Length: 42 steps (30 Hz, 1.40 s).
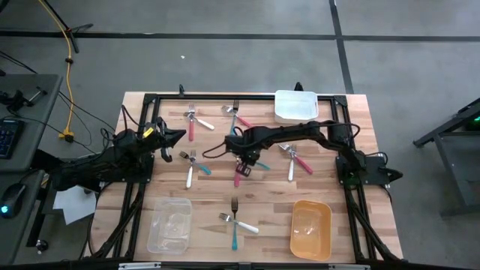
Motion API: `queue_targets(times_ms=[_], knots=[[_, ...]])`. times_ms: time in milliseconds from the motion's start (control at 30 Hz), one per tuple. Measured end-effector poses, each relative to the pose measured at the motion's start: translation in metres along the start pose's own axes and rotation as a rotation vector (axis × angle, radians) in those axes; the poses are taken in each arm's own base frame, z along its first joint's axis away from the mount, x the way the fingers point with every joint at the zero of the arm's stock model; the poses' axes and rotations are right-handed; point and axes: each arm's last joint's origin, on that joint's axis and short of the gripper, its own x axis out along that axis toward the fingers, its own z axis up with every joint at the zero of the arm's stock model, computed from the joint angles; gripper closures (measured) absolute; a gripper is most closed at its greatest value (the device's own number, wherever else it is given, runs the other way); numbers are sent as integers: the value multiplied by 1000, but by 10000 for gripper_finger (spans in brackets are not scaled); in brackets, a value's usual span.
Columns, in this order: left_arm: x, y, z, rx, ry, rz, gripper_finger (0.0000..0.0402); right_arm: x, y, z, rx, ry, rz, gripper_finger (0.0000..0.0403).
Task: Sort silverware by color (type)
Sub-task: Put the center blue fork into the yellow bin
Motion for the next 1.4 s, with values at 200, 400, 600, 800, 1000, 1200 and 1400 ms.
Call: queue_targets(times_ms=[200, 400, 600, 800, 1000, 1200, 1400], knots=[[0, 0, 0, 0, 1, 0, 401, -36, 26, -13, 40, 24, 76, 394], [0, 0, 0, 0, 1, 1, 401, -81, 62, -52, 136, 66, 148, 393], [0, 0, 0, -2, 0, 0, 401, -120, 100, -108, 382, 130, 143, 397], [0, 0, 0, -2, -1, 0, 401, -133, 141, -160, 642, 223, 138, 398], [0, 0, -1, -1, 6, 1, 401, -136, 168, -205, 851, 198, 55, 398], [0, 0, 2, -19, -22, -4, 401, -132, 182, -248, 1019, 151, -33, 398], [0, -1, 3, -24, -28, -6, 401, -110, 186, -268, 1016, 153, -57, 398]])
